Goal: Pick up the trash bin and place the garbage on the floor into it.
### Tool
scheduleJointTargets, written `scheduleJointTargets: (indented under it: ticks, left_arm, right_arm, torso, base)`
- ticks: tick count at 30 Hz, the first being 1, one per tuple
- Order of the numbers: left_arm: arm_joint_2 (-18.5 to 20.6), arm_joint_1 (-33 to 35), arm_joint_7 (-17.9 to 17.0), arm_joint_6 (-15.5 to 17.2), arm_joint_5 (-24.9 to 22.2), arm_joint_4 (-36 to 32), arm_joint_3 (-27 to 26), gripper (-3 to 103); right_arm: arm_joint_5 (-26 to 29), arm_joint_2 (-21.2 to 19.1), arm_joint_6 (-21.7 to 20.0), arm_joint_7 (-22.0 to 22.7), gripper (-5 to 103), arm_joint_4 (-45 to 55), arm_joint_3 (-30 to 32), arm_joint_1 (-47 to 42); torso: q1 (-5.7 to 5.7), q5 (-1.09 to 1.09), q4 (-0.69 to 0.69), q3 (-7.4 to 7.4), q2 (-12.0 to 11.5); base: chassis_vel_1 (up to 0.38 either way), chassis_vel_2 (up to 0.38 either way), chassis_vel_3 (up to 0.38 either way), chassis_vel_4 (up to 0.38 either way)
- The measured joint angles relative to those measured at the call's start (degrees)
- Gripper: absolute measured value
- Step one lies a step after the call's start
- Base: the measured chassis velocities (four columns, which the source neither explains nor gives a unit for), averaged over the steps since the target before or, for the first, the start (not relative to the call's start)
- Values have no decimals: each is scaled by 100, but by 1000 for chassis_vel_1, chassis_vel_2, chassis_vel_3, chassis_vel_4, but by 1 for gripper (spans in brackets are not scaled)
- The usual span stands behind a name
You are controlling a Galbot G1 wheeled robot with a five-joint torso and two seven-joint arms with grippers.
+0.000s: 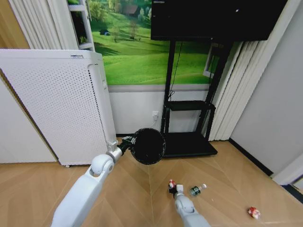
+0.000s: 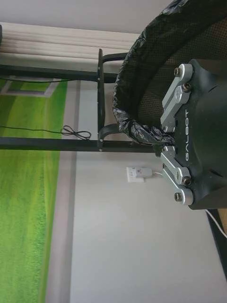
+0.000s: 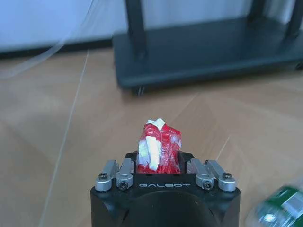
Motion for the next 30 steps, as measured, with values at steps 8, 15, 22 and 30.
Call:
scheduleJointTargets:
  ticks: [8, 15, 22, 30]
  left_arm:
    - [-113, 284, -39, -69, 119, 182, -247, 7]
    - [-323, 330, -32, -228, 342, 795, -151, 7]
    - [-585, 167, 2, -354, 554, 1267, 229, 7]
    - [-1751, -191, -82, -464, 903, 1780, 1015, 7]
  right_arm:
    - [619, -247, -145, 98, 42, 1774, 744, -276]
    - [921, -263, -128, 156, 42, 2857, 1114, -236]
    - [1000, -199, -126, 142, 41, 3635, 854, -395]
    - [702, -144, -293, -86, 41, 3497, -218, -151]
  torso:
    - [0, -1, 1, -1, 0]
    - [0, 2, 0, -1, 0]
    - [0, 1, 0, 0, 0]
    - [0, 1, -1, 0, 0]
  base:
    - [0, 0, 0, 0]
    - [0, 0, 0, 0]
    - [0, 0, 0, 0]
    - [0, 0, 0, 0]
